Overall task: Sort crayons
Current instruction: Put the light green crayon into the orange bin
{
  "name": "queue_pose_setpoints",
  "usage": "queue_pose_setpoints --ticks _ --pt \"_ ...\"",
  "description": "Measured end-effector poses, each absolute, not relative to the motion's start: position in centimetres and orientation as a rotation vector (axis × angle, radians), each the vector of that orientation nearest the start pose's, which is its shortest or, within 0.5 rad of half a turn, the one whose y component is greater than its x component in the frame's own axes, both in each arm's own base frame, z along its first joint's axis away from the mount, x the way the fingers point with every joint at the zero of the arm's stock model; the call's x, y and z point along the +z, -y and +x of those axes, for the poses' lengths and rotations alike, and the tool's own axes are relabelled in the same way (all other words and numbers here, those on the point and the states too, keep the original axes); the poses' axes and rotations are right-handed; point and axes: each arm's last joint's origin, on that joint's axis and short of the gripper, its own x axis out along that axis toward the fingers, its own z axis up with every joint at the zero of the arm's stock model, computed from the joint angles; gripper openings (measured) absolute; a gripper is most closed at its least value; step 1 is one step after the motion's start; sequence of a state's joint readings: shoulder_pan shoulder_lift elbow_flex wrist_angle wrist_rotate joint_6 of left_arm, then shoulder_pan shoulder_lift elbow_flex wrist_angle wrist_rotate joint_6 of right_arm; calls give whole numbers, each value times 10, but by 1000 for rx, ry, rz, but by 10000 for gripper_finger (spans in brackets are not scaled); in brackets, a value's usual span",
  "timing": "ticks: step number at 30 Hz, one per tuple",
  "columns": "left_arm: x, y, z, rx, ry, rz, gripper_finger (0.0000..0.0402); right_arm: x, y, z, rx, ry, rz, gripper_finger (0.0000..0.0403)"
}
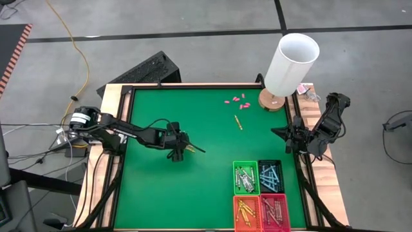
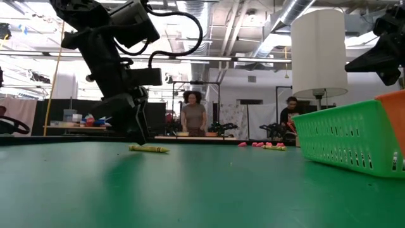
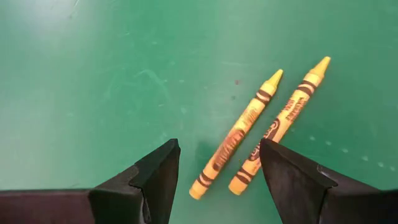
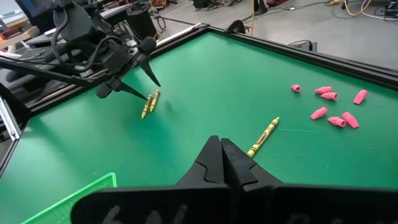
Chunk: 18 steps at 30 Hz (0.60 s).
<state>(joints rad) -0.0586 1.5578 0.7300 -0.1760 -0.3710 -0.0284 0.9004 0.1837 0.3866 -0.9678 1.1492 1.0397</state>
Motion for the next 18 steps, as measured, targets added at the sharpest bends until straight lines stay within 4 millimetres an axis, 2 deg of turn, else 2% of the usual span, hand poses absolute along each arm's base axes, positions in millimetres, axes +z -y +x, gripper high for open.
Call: queue_pose_setpoints --ticks 10,18 --pt "149 -8 280 288 -966 209 212 205 -20 49 -398 -224 368 0" --pt "153 -34 285 192 -919 234 212 205 -20 49 -397 -224 368 0"
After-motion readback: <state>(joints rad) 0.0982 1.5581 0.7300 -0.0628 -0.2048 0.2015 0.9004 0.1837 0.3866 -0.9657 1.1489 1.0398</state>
